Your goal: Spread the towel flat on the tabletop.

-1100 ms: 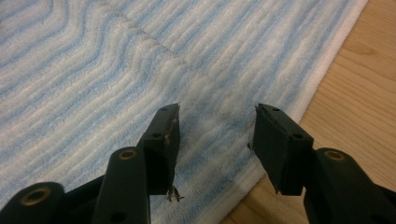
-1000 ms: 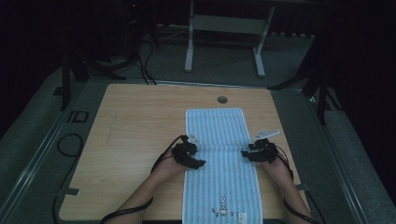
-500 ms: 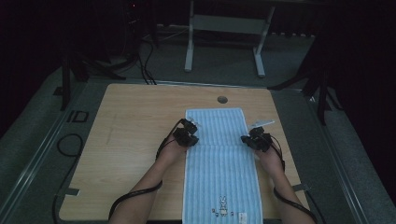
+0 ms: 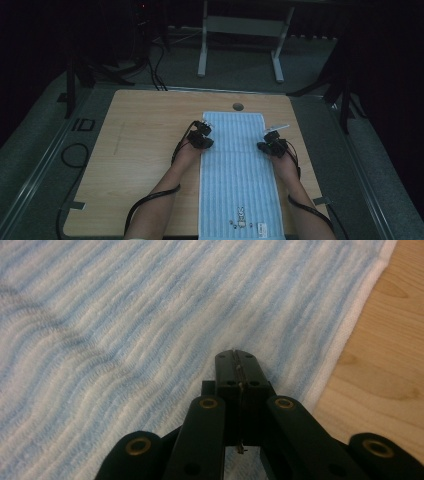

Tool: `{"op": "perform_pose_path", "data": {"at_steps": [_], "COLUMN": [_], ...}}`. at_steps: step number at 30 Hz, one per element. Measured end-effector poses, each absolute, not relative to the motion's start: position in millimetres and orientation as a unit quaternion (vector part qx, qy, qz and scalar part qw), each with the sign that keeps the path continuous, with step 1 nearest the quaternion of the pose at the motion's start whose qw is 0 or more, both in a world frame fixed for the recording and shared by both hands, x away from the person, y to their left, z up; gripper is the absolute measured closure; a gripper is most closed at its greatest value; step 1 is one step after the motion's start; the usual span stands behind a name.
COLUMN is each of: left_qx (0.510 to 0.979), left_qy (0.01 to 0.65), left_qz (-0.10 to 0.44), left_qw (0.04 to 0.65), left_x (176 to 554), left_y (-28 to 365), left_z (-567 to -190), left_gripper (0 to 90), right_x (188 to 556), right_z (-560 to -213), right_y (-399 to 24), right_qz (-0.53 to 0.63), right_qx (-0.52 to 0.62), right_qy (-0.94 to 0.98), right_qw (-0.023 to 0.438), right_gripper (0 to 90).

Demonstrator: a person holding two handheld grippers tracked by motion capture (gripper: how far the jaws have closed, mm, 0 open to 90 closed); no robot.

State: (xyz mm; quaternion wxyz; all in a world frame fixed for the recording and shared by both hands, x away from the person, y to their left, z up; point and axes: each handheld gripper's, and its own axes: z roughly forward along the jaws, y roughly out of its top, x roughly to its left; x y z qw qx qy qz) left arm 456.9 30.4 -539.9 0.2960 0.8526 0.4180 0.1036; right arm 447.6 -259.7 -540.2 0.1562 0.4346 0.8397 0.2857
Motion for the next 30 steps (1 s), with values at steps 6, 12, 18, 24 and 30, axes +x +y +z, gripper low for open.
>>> {"op": "perform_pose_path", "data": {"at_steps": [6, 12, 18, 24, 30], "left_qx": [0.856, 0.857, 0.848, 0.842, 0.829], "left_qy": [0.416, 0.415, 0.423, 0.436, 0.457], "left_qz": [0.114, 0.116, 0.107, 0.105, 0.106], "left_qw": [0.284, 0.281, 0.301, 0.298, 0.305], "left_x": [462, 462, 446, 432, 435], "left_y": [23, 22, 38, 56, 65], "left_z": [-539, -536, -532, -531, -528], "left_gripper": [82.0, 79.4, 71.9, 54.3, 49.7], "right_x": [458, 457, 443, 432, 434], "right_z": [-539, -538, -530, -524, -515], "right_y": [-261, -261, -275, -298, -312], "right_qz": [0.28, 0.281, 0.309, 0.322, 0.327], "right_qx": [0.443, 0.446, 0.448, 0.457, 0.478], "right_qy": [0.839, 0.838, 0.827, 0.816, 0.802], "right_qw": [0.147, 0.143, 0.139, 0.145, 0.145], "right_gripper": [89.6, 89.2, 74.4, 56.6, 54.7]}}
